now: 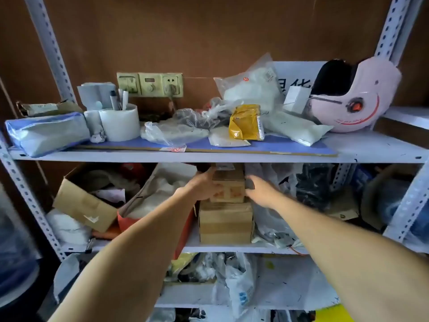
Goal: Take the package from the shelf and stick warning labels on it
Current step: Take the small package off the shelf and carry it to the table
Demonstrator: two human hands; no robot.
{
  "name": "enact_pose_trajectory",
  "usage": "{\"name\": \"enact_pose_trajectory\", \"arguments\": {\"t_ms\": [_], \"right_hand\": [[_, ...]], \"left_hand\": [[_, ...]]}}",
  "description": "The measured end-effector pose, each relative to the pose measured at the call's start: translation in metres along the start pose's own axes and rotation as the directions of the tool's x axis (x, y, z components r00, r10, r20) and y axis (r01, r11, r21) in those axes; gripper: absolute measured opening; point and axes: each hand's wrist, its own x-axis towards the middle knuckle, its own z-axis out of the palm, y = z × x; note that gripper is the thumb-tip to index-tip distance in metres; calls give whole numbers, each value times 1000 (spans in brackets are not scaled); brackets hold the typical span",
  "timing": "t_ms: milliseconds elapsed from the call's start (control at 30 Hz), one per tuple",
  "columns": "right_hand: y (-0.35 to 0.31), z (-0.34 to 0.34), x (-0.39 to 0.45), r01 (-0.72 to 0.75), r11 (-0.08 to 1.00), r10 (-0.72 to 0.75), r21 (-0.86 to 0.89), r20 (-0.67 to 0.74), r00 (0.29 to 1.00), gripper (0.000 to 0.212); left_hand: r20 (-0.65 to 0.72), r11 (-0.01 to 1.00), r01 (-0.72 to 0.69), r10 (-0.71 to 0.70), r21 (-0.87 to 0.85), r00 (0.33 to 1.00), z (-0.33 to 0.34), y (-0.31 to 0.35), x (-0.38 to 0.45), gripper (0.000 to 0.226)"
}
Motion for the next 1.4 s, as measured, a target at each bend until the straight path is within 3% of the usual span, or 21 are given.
{"name": "enact_pose_trajectory", "arguments": {"t_ms": [133, 200, 367, 500, 767, 833, 967, 1033, 1233, 1400], "right_hand": [[-10, 13, 28, 44, 984, -36, 175, -49, 998, 59], [-12, 23, 39, 71, 973, -60, 219, -56, 997, 56], [-4, 45, 52, 83, 921, 15, 380, -247, 969, 58], [27, 47, 20, 133, 905, 9, 404, -332, 943, 59], [112, 46, -113, 186, 899, 12, 397, -446, 895, 71], [135, 43, -150, 157, 866, 92, 475, -459, 884, 73], [177, 35, -234, 99, 825, 231, 557, -491, 840, 71], [197, 28, -277, 83, 826, 279, 558, -531, 800, 75], [254, 7, -401, 12, 847, 399, 531, -652, 644, 72], [292, 0, -500, -75, 830, 524, 553, -724, 448, 68]], "left_hand": [[30, 996, -25, 28, -81, 999, 16, -19, 39, 67], [12, 973, -25, 28, -228, 1000, 30, -25, 53, 59], [-157, 808, -77, -19, -585, 987, 50, -24, 52, 42], [-222, 734, -208, 80, -646, 972, 70, -16, 17, 47], [-227, 646, -321, 227, -693, 947, 148, 41, -81, 50], [-185, 586, -313, 270, -747, 945, 173, 62, -107, 48], [-77, 587, -301, 375, -751, 924, 216, 110, -158, 55], [30, 557, -252, 447, -791, 894, 236, 133, -178, 61], [215, 453, -152, 659, -878, 720, 295, 213, -253, 66], [265, 428, -221, 812, -877, 521, 359, 275, -306, 70]]}}
